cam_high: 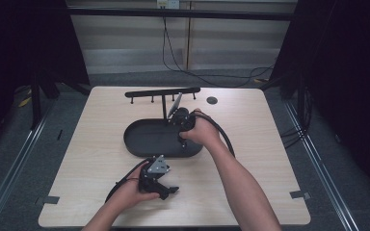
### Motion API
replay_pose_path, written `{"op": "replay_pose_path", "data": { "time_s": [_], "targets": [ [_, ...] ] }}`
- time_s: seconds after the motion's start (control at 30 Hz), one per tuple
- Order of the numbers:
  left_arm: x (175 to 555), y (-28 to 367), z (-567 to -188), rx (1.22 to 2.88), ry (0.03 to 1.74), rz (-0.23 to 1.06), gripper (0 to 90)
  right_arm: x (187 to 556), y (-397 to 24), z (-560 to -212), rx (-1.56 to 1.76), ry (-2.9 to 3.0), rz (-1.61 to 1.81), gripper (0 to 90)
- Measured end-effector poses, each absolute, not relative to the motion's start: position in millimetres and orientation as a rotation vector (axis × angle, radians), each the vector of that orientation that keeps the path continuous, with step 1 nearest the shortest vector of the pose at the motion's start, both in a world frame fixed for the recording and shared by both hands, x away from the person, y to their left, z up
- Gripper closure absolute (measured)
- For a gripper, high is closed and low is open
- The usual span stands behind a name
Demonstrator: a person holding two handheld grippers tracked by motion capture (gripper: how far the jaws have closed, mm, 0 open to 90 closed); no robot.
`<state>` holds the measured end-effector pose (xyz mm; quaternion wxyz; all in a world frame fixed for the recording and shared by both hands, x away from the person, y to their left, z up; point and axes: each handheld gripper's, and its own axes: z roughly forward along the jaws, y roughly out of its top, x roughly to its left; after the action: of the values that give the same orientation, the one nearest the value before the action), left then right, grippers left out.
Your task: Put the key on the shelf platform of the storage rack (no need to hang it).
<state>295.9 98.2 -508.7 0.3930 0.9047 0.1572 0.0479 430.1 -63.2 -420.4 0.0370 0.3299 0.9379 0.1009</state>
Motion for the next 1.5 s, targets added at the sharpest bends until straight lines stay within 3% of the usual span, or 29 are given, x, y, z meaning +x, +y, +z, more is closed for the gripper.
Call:
{"op": "replay_pose_path", "data": {
  "time_s": [1.5],
  "targets": [
    [295.9, 98.1, -508.6, 2.299, 0.399, 0.124, 14.7, 433.1, -73.6, -437.4, 1.008, 2.833, 0.349, 62.0]
  ]
}}
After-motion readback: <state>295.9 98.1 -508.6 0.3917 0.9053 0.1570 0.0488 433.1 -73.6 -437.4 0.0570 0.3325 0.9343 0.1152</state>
